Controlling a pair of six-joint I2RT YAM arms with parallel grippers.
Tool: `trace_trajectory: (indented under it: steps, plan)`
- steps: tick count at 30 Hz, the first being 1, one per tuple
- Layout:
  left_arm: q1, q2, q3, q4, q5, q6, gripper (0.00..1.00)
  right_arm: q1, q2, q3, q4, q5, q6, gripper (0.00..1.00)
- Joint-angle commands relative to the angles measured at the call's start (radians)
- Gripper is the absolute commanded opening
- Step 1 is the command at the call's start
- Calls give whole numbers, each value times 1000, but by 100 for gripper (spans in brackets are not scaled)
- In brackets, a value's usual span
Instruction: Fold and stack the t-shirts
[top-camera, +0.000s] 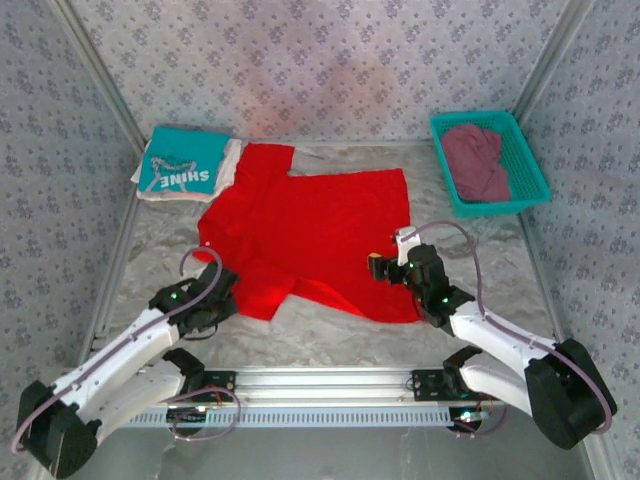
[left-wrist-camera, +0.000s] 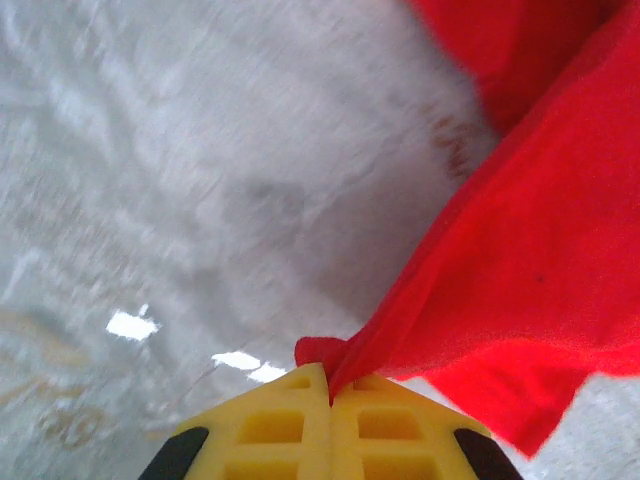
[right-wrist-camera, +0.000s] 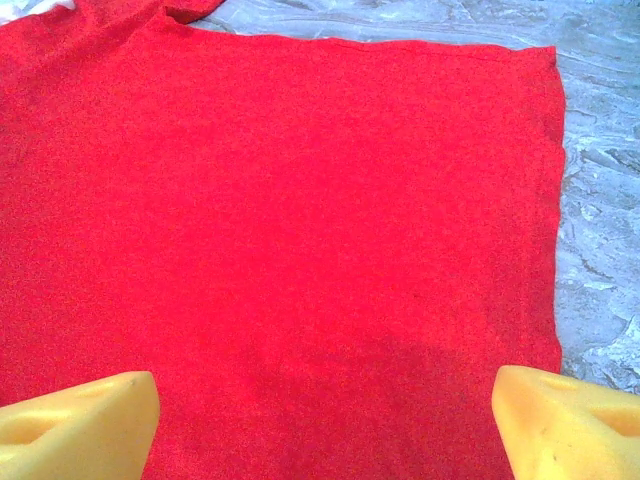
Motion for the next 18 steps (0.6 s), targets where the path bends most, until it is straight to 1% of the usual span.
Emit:
trace_trajectory:
  steps: [1, 5, 8, 10, 13, 16, 18]
  plan:
    - [-6, -73, -26, -114, 27, -133, 0, -5, 9, 10, 9, -1, 11, 89]
    - [-7, -65, 15, -207, 5, -160, 0, -7, 5, 20, -13, 4, 10, 89]
    - [-16, -46, 42, -229, 39, -179, 0, -10, 14, 11, 7, 13, 14, 89]
    - [-34, -52, 45, -273, 41, -229, 0, -11, 23, 28, -15, 16, 18, 89]
    - [-61, -116, 49, -338, 33, -341, 0, -16, 32, 25, -19, 55, 31, 89]
    - [-114, -206, 9, -301, 40, -442, 0, -44, 45, 43, -68, 85, 93, 89]
    - [-142, -218, -21, -228, 53, -471, 0, -52, 40, 88, -185, 133, 169, 88]
